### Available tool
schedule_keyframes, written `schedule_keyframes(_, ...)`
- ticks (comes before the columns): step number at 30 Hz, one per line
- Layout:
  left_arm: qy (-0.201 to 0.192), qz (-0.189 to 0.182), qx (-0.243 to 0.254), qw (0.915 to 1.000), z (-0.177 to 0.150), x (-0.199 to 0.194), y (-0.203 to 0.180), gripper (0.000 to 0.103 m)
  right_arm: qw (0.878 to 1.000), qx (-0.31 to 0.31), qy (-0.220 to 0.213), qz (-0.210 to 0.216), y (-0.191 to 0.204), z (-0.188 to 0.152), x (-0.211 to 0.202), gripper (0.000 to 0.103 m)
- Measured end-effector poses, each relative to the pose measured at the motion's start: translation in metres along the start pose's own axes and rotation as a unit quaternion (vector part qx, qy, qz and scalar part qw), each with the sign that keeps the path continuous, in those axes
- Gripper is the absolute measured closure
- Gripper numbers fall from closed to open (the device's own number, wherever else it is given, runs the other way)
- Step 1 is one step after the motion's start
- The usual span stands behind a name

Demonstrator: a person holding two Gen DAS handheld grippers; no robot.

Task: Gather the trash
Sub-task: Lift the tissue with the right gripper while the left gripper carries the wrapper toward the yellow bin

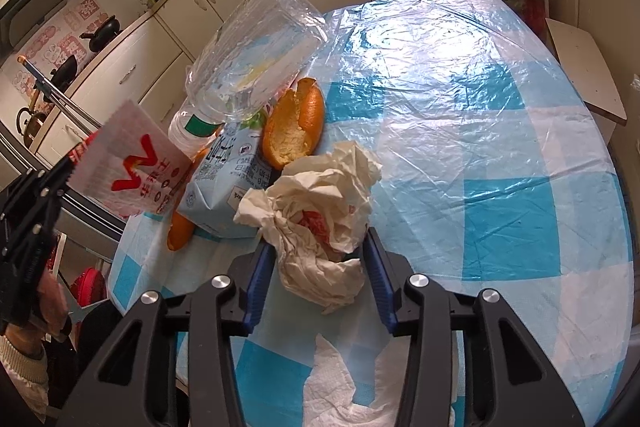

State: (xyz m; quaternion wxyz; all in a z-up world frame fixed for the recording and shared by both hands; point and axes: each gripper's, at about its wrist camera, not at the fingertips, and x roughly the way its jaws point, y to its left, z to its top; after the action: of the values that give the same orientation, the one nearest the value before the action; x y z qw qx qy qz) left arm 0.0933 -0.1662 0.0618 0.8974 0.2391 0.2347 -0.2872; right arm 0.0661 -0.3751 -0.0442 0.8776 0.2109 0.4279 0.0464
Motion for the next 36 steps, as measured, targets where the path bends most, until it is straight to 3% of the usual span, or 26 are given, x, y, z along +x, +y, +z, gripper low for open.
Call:
schedule_keyframes(5, -0.013, -0.038, -0.092, 0.9950, -0.001, -0.039, 0.024, 0.102, 1.000, -0.007, -0.027, 0.005, 0.004, 0.002, -0.012, 0.064)
schedule_keyframes(9, -0.025, -0.057, -0.137, 0.9886, -0.006, -0.068, 0.028, 0.102, 0.998, -0.016, -0.057, 0.020, 0.010, 0.002, -0.025, 0.064)
schedule_keyframes(22, -0.046, -0.091, -0.189, 0.9768, -0.034, -0.137, 0.009, 0.102, 0.987, -0.069, -0.122, 0.075, 0.048, -0.020, -0.069, 0.064)
schedule_keyframes(30, -0.054, -0.101, -0.192, 0.9747, -0.049, -0.171, -0.001, 0.102, 0.986, -0.085, -0.097, 0.107, 0.067, -0.053, -0.074, 0.064)
schedule_keyframes(36, -0.059, -0.103, -0.198, 0.9730, -0.058, -0.189, 0.000, 0.102, 0.983, -0.134, -0.043, 0.115, 0.100, -0.092, -0.068, 0.064)
